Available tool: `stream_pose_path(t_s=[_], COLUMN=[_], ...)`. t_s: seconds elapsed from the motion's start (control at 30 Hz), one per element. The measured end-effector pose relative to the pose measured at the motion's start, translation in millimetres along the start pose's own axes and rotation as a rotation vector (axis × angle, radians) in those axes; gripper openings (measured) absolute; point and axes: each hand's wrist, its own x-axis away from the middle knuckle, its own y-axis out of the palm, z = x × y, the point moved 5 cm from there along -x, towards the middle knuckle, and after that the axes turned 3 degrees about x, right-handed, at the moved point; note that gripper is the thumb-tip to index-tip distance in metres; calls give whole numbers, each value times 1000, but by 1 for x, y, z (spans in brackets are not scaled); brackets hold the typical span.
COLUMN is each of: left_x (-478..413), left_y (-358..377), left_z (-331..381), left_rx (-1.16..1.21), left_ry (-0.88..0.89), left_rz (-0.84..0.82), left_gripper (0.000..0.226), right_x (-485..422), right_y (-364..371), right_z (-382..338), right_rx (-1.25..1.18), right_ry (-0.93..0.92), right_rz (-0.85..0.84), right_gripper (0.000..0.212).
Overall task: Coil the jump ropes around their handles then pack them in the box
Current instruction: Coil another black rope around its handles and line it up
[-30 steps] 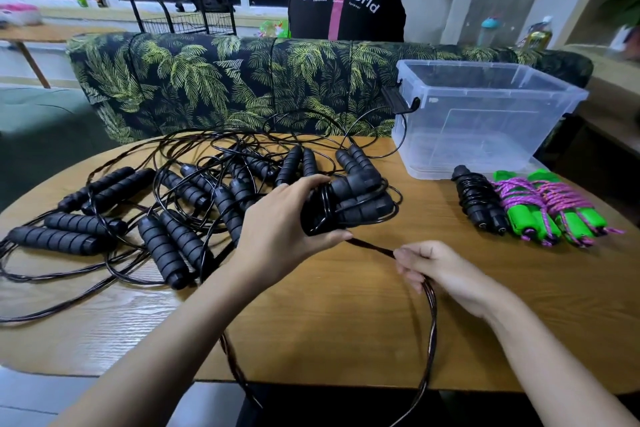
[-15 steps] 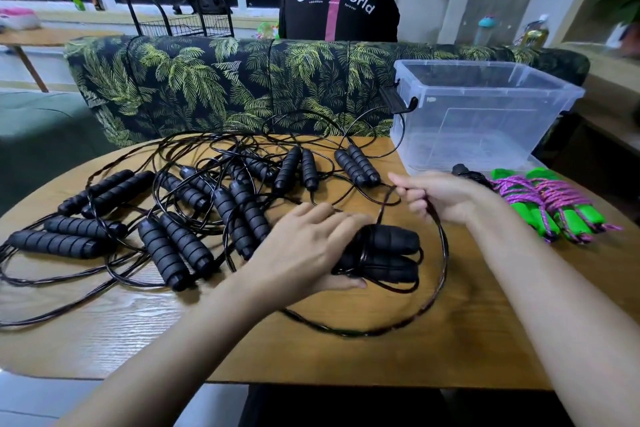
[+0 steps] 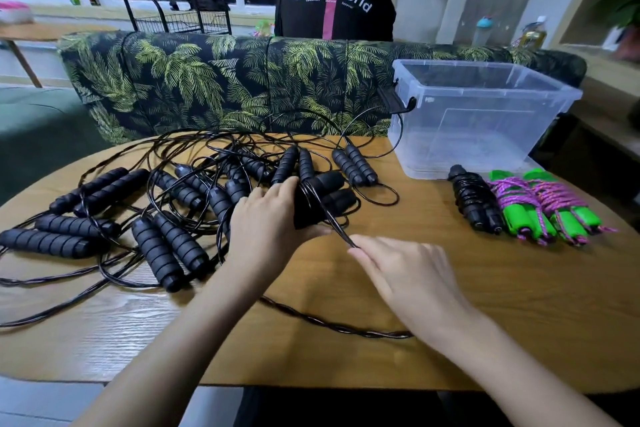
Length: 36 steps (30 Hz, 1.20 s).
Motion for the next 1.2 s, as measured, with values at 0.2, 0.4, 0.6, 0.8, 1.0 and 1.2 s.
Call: stream_pose_path(t_s=[0.2,0.4,0.6,0.8,1.0,1.2], left_x=[-1,-4,-8,-12,-13,-13], left_y=[-18,-16,-16,-21,-19,-16], left_z=[-6,1,-9,-27,-36,-39], left_rx=[429,599,618,674,703,738], left_ry=[-125,-139,-193,-217,-217,-206], left_rz=[43,72,131,198,204,195], left_gripper=[106,105,83,80,84,85], right_x=[18,15,18,26,17,0], right_y=[15,34,35,27,12,18], right_z=[-1,-13,14,63,91,124], right_rx=[251,381,319,226,219,-375], right_ry=[-144,-224,-266,-218,-168,59], right_rz=[282,333,384,380,413,168], right_gripper=[26,28,31,17,37,44])
